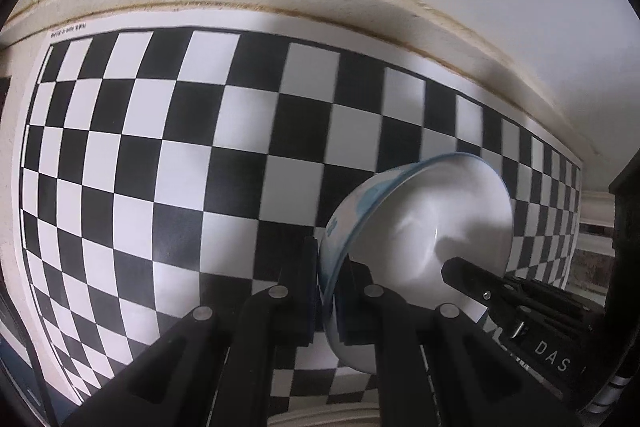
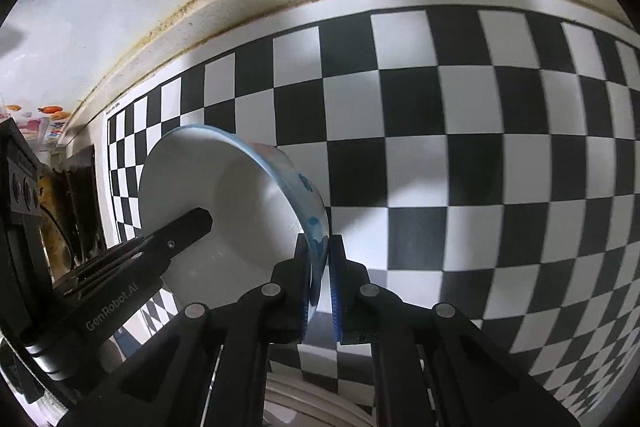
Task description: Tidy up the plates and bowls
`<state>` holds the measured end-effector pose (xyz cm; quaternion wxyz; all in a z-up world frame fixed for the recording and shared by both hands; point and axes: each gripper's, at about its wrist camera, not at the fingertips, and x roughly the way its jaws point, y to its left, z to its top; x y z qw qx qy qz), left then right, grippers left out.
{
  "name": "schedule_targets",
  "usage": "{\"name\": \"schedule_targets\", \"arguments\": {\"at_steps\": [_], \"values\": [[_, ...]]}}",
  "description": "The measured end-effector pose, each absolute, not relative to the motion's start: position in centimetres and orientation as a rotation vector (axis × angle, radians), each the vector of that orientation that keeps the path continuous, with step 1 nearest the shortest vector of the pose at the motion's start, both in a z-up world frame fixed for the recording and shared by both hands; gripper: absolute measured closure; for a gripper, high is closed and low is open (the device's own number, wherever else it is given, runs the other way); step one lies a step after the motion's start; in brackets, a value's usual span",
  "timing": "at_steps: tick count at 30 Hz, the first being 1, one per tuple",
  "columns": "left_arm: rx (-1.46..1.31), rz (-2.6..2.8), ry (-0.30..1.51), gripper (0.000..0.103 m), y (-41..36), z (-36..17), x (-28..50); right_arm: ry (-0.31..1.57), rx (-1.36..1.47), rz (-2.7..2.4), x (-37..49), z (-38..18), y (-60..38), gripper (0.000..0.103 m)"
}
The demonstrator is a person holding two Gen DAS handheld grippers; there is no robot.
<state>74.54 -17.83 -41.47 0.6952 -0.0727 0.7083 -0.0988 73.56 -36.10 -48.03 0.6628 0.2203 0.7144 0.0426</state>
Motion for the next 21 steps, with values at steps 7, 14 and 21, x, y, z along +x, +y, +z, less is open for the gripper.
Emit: {"name": "schedule_targets", "arguments": {"at_steps": [7,14,21], "values": [[-0.132,-0.284,1.534,0.098,-19.5,-38.4,72.7,1.561,0.497,0.088,71.3,-44.4,-38.0,0.094],[-0.091,-0.360,1.487,0.097,-21.5,-35.1,69.4,1.502,0.499,0.067,67.2,-40.5,-40.1,0.094],[-0.021,-0.445,1.438,0.097,-25.1,-32.0,64.8,1.437,0.528,0.024,61.4,-36.8,-43.0,0.093]]}}
